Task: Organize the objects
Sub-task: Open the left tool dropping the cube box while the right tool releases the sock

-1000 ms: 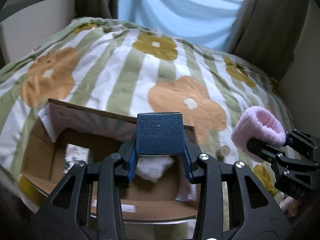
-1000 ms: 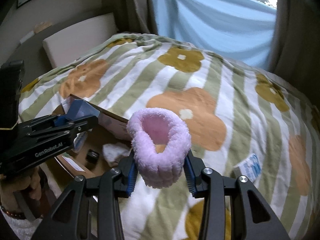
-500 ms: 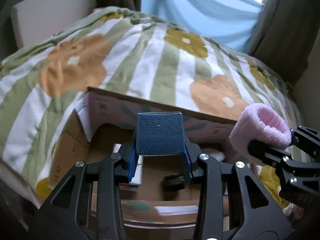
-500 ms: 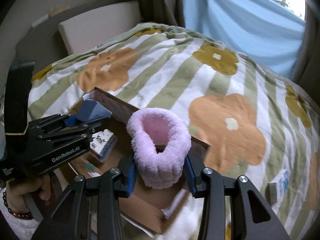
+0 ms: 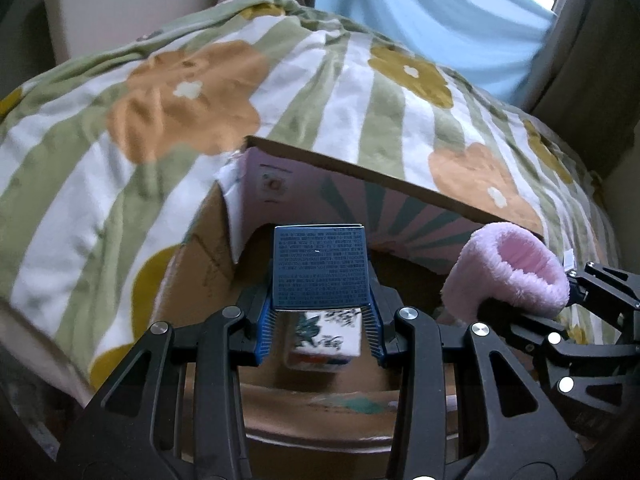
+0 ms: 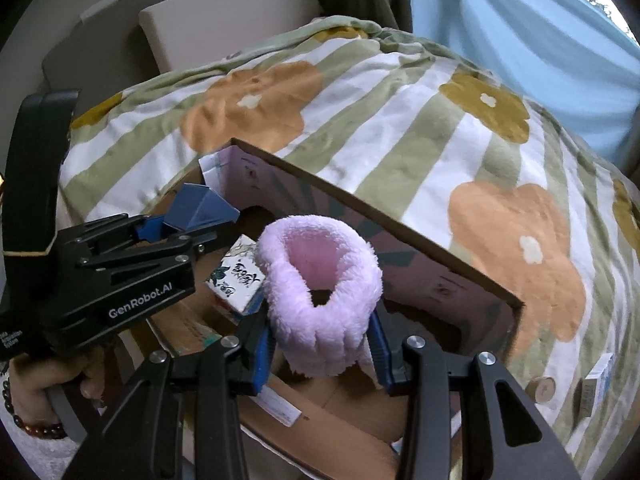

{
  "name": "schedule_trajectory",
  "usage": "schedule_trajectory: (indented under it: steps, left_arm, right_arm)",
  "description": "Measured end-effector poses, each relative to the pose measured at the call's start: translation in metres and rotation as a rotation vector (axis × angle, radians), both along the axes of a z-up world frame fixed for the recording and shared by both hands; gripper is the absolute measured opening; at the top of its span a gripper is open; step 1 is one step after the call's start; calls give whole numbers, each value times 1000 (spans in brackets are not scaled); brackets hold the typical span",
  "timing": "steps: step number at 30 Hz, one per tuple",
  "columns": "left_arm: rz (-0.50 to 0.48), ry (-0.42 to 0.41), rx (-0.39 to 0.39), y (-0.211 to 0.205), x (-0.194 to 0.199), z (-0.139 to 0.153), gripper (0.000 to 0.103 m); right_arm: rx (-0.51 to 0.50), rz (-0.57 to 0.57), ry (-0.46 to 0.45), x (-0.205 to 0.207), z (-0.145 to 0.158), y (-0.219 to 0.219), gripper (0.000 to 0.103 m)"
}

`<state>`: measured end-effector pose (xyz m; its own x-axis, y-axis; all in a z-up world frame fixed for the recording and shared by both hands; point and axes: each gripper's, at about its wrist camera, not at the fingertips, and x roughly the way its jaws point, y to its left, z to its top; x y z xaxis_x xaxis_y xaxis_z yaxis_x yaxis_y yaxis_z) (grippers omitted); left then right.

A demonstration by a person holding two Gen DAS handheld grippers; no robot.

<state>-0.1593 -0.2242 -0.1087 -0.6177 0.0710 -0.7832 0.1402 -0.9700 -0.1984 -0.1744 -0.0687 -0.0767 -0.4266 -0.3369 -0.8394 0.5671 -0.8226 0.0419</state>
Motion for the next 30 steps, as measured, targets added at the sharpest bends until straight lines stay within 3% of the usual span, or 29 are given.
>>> schedule_trajectory:
  steps: [11,13,14,15,16,17,24,30]
  left_arm:
    - [-25,-15,-1,-2,3,-2,34]
    - [-29,-23,22,-2,2,-3,39]
    - [-26,-34,24,-2,1,-4,44]
    - [-21,-44,20,-2,0,-5,68]
    - [-12,-47,12,-2,0,-4,98]
    - [-5,-37,9,-2,1,-3,102]
    - [-13,-24,13,4,4,0,103]
    - [-17,-17,19,7,8,3,103]
  right_arm:
    - [7,10,-36,-1,-7,-3,38]
    - [10,5,-38,-1,-8,-1,44]
    - [13,3,-45,-2,-9,-1,49]
    - [19,-3,-56,-3,-11,0,62]
    - [25,-15,-56,-3,-12,1,74]
    - [30,-24,-47,-3,-12,2,78]
    - [74,-26,10,4,-15,11,92]
    - [70,-32,-1,5,-17,16,92]
